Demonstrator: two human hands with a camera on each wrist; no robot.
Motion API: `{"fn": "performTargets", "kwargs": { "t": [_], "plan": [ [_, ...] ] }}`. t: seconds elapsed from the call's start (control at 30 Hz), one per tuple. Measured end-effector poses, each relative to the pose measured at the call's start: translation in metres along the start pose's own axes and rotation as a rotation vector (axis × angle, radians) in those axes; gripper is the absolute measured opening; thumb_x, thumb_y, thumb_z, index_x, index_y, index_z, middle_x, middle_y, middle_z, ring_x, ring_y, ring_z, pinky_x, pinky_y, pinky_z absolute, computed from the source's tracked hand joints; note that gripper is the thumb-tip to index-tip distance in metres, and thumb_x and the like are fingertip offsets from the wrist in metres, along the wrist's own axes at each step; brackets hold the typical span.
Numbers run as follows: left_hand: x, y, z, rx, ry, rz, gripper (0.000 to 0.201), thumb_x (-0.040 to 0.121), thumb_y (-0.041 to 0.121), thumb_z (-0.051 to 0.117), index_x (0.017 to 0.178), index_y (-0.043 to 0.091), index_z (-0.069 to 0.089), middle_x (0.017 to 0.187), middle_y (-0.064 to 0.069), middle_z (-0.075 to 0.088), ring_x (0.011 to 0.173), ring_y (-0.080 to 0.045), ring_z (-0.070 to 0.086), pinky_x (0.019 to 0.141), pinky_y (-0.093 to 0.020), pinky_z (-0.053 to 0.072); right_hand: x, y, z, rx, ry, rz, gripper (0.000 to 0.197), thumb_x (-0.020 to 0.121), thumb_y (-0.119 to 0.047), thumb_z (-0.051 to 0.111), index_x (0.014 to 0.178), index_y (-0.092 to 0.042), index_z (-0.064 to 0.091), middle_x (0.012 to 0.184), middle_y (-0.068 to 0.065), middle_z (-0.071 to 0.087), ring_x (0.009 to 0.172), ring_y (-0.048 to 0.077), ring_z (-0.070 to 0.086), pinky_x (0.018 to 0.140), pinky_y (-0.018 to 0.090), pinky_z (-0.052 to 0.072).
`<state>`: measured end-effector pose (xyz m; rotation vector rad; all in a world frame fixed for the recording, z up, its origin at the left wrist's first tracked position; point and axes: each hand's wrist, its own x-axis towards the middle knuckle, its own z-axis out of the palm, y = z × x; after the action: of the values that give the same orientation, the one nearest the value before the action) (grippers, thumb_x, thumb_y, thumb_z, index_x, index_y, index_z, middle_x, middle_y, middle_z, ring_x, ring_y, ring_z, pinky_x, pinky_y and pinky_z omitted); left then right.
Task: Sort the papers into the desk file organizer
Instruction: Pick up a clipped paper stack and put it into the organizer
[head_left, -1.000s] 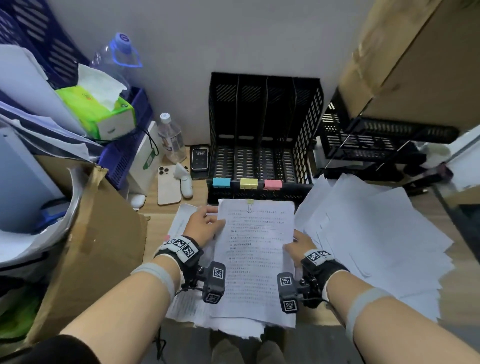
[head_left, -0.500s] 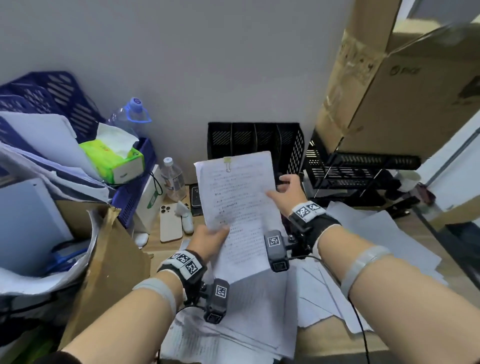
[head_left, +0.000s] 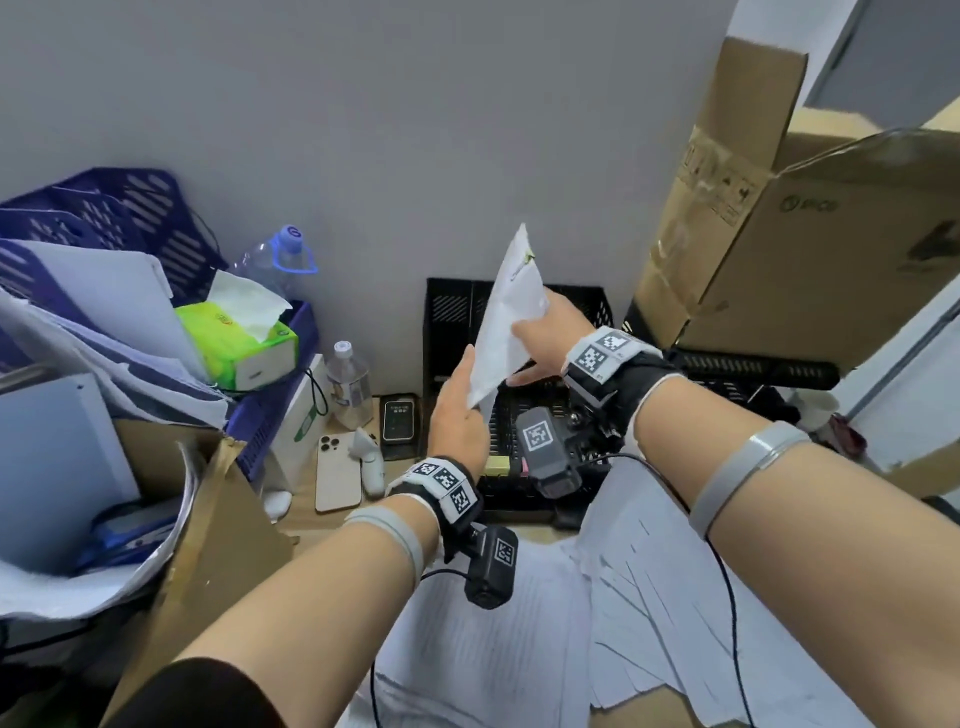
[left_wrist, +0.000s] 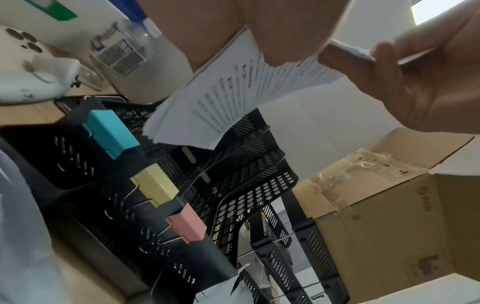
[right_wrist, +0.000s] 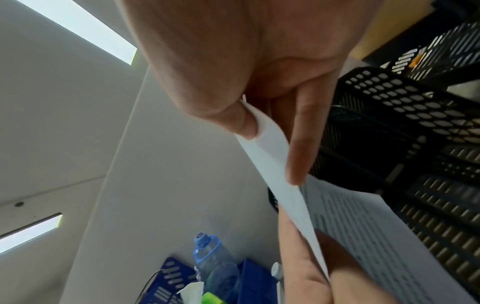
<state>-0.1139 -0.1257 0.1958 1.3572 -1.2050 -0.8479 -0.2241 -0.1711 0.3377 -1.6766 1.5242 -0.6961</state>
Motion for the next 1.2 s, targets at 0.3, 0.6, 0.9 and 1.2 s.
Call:
{"fn": "performTargets", "kwargs": {
  "t": [0.3,0.6,0.9,1.2],
  "plan": [
    [0.029,-0.033,0.034,0.031,-0.085,-0.299,0.068,0.098,0.015,0.058,0.157,0.027,0.027,0.129,0.003,0.054,0.114,-0.022,0.064,0.105,-0.041,0.051,0.066,0.053,-0.010,0.132,-0.014,0.019,0.053,0.090,-0.003,0.047,0.141,-0.018,0.039,0.134,0.016,0.053,0.101,0.028,0.061,0.084,0.043,0.058],
    [0.008,-0.096,0.002,0.148,0.177,-0.457,0.010,0.100,0.011,0.055,0.103,0.010,0.065,0.097,-0.011,0.067,0.071,-0.010,0.063,0.066,-0.022,0.052,0.076,0.128,0.043,0.166,-0.529,0.265,0.030,0.088,-0.010,0.061,0.115,-0.009,0.047,0.097,0.014,0.057,0.070,0.021,0.060,0.055,0.030,0.052],
    [-0.091,-0.151,-0.081,0.669,0.211,-0.924,0.013,0.085,0.023,0.070,0.094,0.026,0.062,0.114,-0.011,0.068,0.102,-0.031,0.065,0.091,-0.032,0.052,0.009,0.208,0.123,-0.183,-0.806,0.300,0.021,0.085,-0.019,0.062,0.105,-0.015,0.065,0.098,0.006,0.062,0.088,0.023,0.061,0.080,0.041,0.059],
    [-0.138,-0.159,-0.104,0.690,0.004,-0.932,0.018,0.080,0.020,0.075,0.093,0.023,0.064,0.093,0.004,0.061,0.089,-0.021,0.059,0.074,-0.022,0.042,-0.041,0.247,0.149,-0.495,-0.753,0.264,0.062,0.085,-0.034,0.061,0.141,-0.022,0.038,0.141,0.011,0.045,0.120,0.028,0.053,0.092,0.031,0.046]
  ]
}}
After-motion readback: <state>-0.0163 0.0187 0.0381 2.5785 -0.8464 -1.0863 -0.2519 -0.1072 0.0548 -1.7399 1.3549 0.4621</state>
